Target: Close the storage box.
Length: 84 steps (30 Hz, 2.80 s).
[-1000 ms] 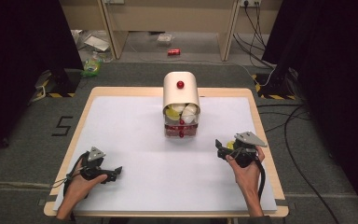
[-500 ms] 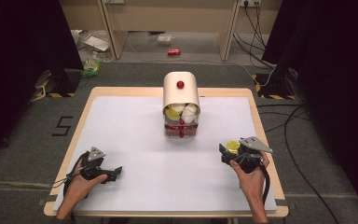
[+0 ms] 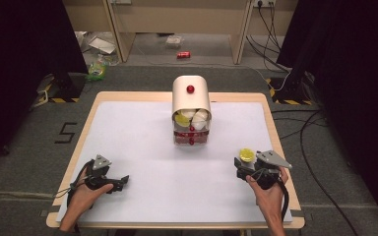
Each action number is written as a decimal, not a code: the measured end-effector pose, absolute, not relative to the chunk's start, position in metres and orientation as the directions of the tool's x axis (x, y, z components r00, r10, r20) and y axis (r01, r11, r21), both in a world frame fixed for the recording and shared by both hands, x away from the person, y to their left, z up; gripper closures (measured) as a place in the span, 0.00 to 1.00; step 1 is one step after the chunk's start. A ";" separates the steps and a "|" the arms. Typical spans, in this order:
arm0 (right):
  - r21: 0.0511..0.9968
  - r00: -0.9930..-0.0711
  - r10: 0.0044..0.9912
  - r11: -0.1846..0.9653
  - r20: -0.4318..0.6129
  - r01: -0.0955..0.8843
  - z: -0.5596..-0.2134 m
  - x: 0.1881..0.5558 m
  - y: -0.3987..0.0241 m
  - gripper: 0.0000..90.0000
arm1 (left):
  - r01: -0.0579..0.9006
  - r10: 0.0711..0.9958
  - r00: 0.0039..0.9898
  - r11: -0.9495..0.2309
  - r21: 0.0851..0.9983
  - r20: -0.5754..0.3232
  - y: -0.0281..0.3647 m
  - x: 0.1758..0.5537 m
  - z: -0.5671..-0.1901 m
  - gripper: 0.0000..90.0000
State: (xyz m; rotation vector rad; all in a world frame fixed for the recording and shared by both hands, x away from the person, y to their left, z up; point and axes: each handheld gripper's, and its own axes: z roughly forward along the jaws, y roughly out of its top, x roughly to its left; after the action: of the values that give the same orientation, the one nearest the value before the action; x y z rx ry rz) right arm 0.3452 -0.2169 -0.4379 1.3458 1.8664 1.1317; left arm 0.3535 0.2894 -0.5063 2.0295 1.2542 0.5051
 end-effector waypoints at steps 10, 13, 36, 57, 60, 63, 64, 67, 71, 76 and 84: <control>0.872 -0.319 0.947 0.126 0.037 0.473 -0.444 0.337 -0.226 0.17 | 0.621 0.889 0.458 -0.297 0.725 -0.028 0.289 0.353 -0.506 0.00; 0.867 -0.313 0.949 0.124 0.039 0.482 -0.448 0.334 -0.229 0.17 | 0.621 0.889 0.458 -0.297 0.725 -0.028 0.289 0.353 -0.506 0.00; 0.837 -0.329 0.943 0.151 0.037 0.526 -0.464 0.313 -0.236 0.18 | 0.622 0.889 0.457 -0.296 0.725 -0.029 0.289 0.353 -0.506 0.00; 0.816 -0.336 0.941 0.166 0.037 0.554 -0.472 0.296 -0.242 0.18 | 0.621 0.889 0.458 -0.297 0.725 -0.028 0.289 0.353 -0.506 0.00; 0.813 -0.338 0.940 0.169 0.036 0.558 -0.472 0.294 -0.243 0.18 | 0.622 0.889 0.457 -0.296 0.725 -0.029 0.289 0.353 -0.506 0.00; 0.809 -0.339 0.940 0.171 0.037 0.562 -0.473 0.292 -0.245 0.18 | 0.622 0.889 0.457 -0.296 0.725 -0.029 0.289 0.353 -0.506 0.00; 0.807 -0.340 0.940 0.172 0.038 0.565 -0.474 0.291 -0.245 0.18 | 0.622 0.889 0.457 -0.296 0.725 -0.029 0.289 0.353 -0.506 0.00; 0.805 -0.342 0.939 0.175 0.037 0.568 -0.475 0.290 -0.246 0.18 | 0.621 0.889 0.458 -0.297 0.725 -0.028 0.289 0.353 -0.506 0.00; 0.801 -0.341 0.939 0.173 0.042 0.573 -0.476 0.287 -0.247 0.18 | 0.622 0.889 0.457 -0.296 0.725 -0.029 0.289 0.353 -0.506 0.00; 0.795 -0.347 0.937 0.184 0.035 0.578 -0.477 0.284 -0.248 0.18 | 0.622 0.889 0.457 -0.296 0.725 -0.029 0.289 0.353 -0.506 0.00; 0.786 -0.348 0.937 0.192 0.032 0.588 -0.479 0.279 -0.250 0.18 | 0.622 0.889 0.457 -0.296 0.725 -0.029 0.289 0.353 -0.506 0.00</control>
State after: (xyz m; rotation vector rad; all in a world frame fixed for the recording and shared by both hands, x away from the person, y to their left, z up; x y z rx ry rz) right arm 0.2794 -0.2500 -0.4793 1.4219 2.0126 1.0057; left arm 0.3533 0.2893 -0.5063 2.0296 1.2554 0.5046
